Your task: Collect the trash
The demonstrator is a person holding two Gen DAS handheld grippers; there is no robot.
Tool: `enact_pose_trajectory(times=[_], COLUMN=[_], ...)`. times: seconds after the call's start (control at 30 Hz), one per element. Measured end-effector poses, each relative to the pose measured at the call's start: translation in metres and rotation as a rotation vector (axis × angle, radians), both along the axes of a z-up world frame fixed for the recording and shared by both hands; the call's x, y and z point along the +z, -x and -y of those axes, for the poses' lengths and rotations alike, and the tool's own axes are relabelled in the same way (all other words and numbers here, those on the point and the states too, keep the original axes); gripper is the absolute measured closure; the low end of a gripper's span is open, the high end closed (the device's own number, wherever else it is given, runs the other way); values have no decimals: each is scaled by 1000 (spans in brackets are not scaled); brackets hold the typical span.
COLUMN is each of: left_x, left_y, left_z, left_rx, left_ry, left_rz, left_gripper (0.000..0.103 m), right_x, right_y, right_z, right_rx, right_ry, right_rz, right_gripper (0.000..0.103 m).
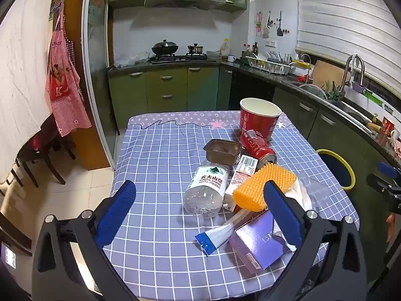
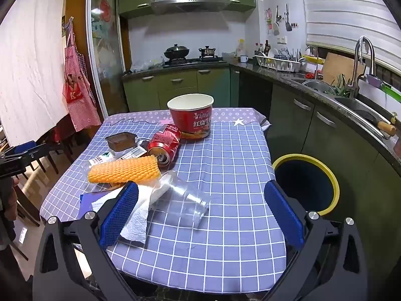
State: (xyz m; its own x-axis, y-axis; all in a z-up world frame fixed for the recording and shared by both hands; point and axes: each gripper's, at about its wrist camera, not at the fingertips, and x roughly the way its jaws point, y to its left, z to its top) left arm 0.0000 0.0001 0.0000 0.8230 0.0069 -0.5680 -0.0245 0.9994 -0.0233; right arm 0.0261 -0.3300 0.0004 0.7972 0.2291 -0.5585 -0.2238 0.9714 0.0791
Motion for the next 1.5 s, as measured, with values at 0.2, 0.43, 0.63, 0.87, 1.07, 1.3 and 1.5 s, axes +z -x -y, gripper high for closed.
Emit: enact_pose_trajectory(times=[0.2, 0.43, 0.63, 0.87, 1.07, 1.3, 1.5], left_x=[2, -2, 0, -1, -3, -3, -7], left_y=[2, 1, 2, 1, 1, 1, 1], left_z=[-3, -2, -3, -1, -1, -1, 0], left_rx=[2, 3, 1, -4, -5, -6, -8], left_ry=[2, 1, -2, -6, -7, -8, -7], left_rz=[-1, 3, 1, -4, -3, -3, -5], left_gripper=[6, 6, 6, 6, 6, 6, 6], right_x=[0, 2, -4, -2, -3, -6, -8], right_y=[-1, -1, 0, -2, -2, -7, -7], right_z=[-1, 3, -4, 1, 1, 3, 3], right_rx=[0, 2, 0, 3, 3, 4, 4], right_ry=[-1, -5, -6, -10, -11, -15, -15], right_rz=[-4, -5, -6, -9, -10, -17, -19], right_gripper=[4, 4, 4, 4, 4, 4, 4])
